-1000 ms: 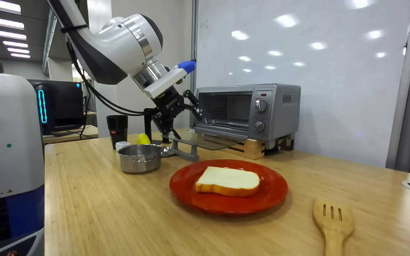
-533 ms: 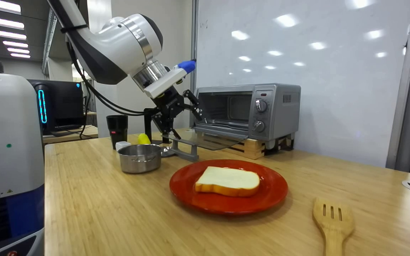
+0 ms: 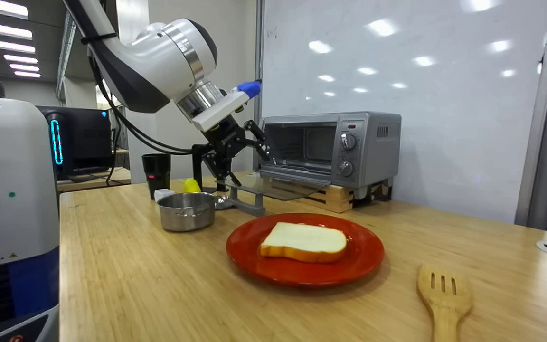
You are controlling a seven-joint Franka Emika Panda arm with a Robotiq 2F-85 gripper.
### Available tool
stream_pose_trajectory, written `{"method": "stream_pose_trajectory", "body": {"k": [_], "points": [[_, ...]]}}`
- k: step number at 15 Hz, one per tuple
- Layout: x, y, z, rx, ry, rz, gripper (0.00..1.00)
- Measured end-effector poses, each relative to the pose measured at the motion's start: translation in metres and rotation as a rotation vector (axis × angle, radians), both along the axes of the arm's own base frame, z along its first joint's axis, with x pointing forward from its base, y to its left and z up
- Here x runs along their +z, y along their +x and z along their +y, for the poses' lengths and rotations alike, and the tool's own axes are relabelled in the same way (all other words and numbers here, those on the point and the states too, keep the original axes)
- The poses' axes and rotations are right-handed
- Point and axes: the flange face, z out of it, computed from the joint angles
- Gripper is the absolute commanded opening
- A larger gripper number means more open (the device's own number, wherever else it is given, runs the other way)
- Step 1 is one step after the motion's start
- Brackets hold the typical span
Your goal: Open the oven door and take the slice and put it on the plate
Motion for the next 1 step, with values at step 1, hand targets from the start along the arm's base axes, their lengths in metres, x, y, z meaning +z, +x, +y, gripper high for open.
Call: {"method": "stream_pose_trajectory", "body": {"k": [1], "points": [[0.0, 0.0, 0.0, 0.0, 0.0, 0.0, 1.0]]}}
